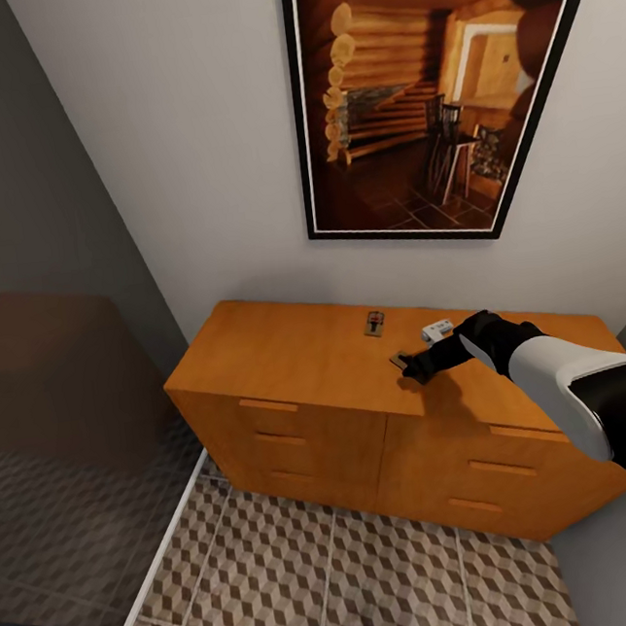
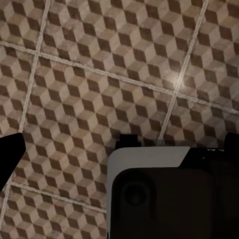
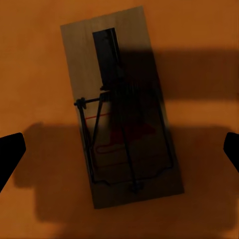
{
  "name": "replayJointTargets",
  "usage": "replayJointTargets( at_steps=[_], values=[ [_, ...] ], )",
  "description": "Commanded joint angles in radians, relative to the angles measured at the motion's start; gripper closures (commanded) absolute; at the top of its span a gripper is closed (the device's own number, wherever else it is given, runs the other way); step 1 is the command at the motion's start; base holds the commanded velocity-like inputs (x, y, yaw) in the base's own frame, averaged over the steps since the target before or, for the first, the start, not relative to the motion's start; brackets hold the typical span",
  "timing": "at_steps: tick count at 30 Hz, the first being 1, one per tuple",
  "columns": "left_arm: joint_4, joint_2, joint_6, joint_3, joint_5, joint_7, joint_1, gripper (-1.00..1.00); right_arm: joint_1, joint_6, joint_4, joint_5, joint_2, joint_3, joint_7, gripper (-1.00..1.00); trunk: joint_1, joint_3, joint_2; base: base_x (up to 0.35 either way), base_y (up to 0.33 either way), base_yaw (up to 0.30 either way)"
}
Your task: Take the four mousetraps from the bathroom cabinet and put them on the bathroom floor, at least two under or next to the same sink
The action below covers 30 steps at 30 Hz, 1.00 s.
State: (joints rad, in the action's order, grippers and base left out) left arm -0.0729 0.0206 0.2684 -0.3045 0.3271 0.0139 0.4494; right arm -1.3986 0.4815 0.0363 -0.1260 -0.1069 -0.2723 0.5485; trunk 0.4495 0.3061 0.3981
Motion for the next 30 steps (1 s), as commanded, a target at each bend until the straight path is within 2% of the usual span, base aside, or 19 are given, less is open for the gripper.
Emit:
replayJointTargets(
  at_steps=[1,15,30],
  values=[
    [-0.004,-0.001,0.006,-0.008,0.004,0.001,0.002,-1.0,0.0,0.003,0.002,-0.011,0.0,0.001,0.007,-1.0,0.001,0.002,0.002,0.0,0.0,0.0],
    [-0.004,-0.001,0.006,-0.008,0.004,0.001,0.002,-1.0,0.0,0.003,0.002,-0.011,0.0,0.001,0.007,-1.0,0.001,0.003,0.002,0.0,0.0,0.0],
    [-0.004,-0.001,0.006,-0.008,0.004,0.001,0.002,-1.0,0.0,0.002,0.002,-0.011,0.0,0.001,0.007,-1.0,0.001,0.015,0.002,0.0,0.0,0.0]
  ],
)
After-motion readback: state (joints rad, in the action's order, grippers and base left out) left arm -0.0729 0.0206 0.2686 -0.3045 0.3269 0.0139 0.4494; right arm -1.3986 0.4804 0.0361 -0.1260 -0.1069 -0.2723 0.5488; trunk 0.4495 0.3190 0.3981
